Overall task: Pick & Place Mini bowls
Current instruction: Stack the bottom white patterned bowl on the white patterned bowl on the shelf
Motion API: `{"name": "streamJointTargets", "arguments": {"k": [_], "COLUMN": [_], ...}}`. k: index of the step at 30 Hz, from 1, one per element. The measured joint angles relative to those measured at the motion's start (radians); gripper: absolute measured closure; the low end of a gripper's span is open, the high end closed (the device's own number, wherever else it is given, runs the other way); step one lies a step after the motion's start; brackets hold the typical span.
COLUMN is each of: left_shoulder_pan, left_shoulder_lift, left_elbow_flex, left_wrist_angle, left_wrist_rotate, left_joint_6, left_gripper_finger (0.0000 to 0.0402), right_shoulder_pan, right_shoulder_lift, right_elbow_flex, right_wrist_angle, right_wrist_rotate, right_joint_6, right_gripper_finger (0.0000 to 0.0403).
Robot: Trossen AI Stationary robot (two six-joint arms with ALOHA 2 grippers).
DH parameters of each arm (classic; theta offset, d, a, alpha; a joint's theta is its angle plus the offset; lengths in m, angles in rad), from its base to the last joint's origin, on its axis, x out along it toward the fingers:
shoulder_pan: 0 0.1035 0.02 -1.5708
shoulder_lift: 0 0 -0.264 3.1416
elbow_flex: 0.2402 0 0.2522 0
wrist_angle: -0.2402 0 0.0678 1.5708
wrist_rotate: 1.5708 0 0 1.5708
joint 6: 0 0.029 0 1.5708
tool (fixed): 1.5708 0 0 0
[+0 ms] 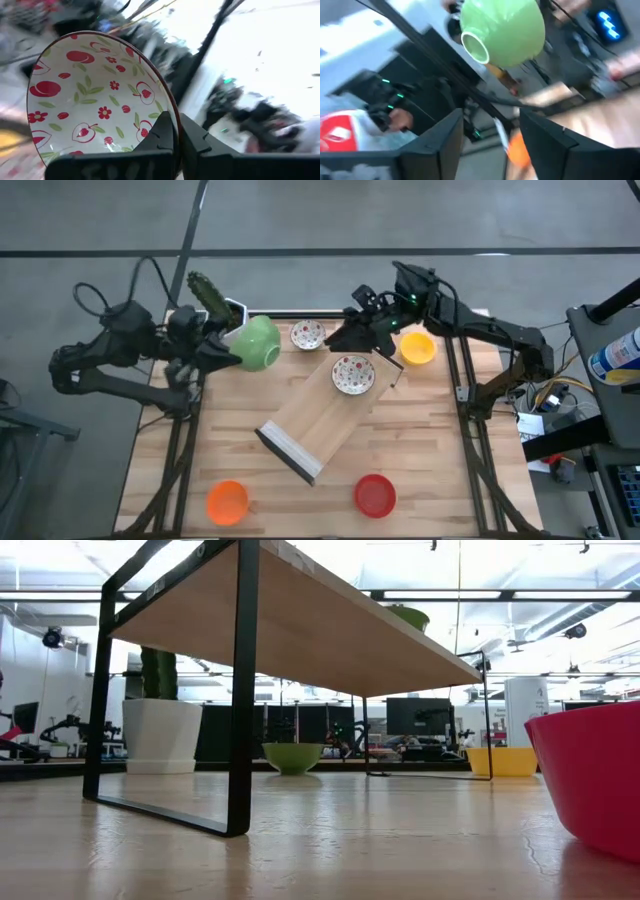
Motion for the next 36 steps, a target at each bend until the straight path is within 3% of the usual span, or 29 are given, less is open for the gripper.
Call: {"name": "streamJointTargets", "arguments": {"k": [8,15,25,30,36], "left_shoulder_pan": [0.000,0.000,0.000,0.000,0.001], "left_shoulder_lift": [0.025,0.096,0.231,0.296,0.330], "left_elbow_flex": [-0.001,-0.001,-0.002,-0.003,-0.003], "left_wrist_angle": [0.334,0.574,0.929,0.986,1.072], "left_wrist_rotate": [0.093,0.111,0.131,0.132,0.131], "left_joint_6": [-0.097,-0.165,-0.213,-0.266,-0.298], "left_gripper_finger": [0.0400,0.0400,0.0400,0.0400,0.0400], "right_shoulder_pan": [0.012,0.036,0.070,0.078,0.089], "right_shoulder_lift": [0.002,0.074,0.266,0.381,0.497], "right_elbow_flex": [-0.173,-0.219,-0.106,0.003,0.180], "right_wrist_angle": [0.528,0.821,1.205,1.358,1.424], "right_wrist_rotate": [0.007,0.051,0.084,0.100,0.100], "right_joint_6": [0.231,0.361,0.498,0.573,0.623], "right_gripper_finger": [0.0141,0.0145,0.0160,0.0160,0.0166]}}
